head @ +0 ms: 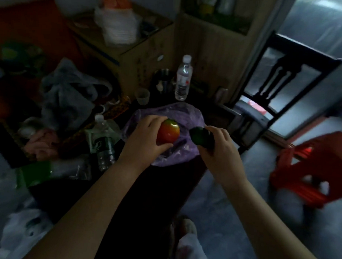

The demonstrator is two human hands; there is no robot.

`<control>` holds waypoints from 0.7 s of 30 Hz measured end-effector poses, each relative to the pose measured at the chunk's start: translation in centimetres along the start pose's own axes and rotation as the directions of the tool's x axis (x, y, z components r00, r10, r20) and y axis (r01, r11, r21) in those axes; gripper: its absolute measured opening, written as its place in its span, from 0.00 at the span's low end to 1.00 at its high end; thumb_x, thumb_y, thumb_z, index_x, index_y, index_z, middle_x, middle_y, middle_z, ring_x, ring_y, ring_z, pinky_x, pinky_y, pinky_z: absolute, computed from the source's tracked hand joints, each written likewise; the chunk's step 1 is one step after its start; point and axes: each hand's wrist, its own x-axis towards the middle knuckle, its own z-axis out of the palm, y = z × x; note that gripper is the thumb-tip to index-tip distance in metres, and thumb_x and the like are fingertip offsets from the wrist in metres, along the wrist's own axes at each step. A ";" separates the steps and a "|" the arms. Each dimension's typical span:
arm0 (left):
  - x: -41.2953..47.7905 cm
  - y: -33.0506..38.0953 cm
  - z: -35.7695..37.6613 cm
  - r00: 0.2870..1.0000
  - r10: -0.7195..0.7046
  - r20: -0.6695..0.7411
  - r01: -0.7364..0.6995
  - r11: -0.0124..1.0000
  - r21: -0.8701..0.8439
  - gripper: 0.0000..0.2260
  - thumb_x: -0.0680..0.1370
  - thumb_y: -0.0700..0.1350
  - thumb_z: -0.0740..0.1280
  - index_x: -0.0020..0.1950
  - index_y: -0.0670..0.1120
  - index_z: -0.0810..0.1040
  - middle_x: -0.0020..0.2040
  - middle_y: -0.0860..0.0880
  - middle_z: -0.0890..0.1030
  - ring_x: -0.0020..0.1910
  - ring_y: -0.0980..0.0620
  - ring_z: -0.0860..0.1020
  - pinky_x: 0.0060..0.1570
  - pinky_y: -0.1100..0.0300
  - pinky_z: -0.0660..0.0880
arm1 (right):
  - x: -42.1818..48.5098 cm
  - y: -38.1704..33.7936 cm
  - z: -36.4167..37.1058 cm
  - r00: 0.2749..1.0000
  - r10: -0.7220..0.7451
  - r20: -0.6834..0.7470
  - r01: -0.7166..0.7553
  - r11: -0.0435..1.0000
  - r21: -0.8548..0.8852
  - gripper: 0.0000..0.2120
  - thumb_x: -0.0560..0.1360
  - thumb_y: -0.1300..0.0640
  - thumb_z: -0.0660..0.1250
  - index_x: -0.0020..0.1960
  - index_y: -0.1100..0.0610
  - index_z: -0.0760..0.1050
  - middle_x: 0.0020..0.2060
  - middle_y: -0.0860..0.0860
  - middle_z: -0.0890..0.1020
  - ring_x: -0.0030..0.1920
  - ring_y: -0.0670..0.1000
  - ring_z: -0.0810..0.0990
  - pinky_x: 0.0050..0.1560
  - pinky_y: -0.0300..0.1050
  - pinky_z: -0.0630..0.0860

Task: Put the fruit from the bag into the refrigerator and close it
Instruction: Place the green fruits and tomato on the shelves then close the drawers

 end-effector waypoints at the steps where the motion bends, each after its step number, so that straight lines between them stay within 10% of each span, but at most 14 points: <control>1: -0.5 0.6 -0.5 0.999 0.037 0.008 -0.037 0.999 -0.011 0.31 0.70 0.50 0.75 0.69 0.46 0.68 0.66 0.48 0.69 0.66 0.49 0.67 0.61 0.63 0.62 | -1.1 -0.6 -0.9 0.999 0.012 -0.045 -0.013 1.000 -0.016 0.22 0.70 0.57 0.72 0.62 0.57 0.72 0.57 0.53 0.75 0.54 0.55 0.77 0.51 0.41 0.71; 14: -5.7 14.1 -3.2 0.861 0.504 -0.071 -0.506 0.834 -0.219 0.29 0.67 0.46 0.76 0.66 0.46 0.71 0.63 0.47 0.73 0.62 0.49 0.72 0.62 0.62 0.66 | -15.0 -7.1 -15.3 0.872 0.146 -0.467 -0.273 0.938 -0.216 0.24 0.71 0.56 0.72 0.65 0.51 0.70 0.60 0.47 0.74 0.55 0.42 0.72 0.50 0.26 0.63; 21: -7.8 21.6 -3.2 0.734 0.675 -0.079 -0.655 0.672 -0.345 0.29 0.67 0.46 0.77 0.66 0.45 0.72 0.63 0.47 0.73 0.63 0.50 0.71 0.64 0.59 0.68 | -22.1 -9.0 -21.4 0.780 0.193 -0.595 -0.421 0.866 -0.270 0.26 0.71 0.54 0.72 0.65 0.48 0.67 0.61 0.46 0.73 0.58 0.46 0.74 0.53 0.42 0.73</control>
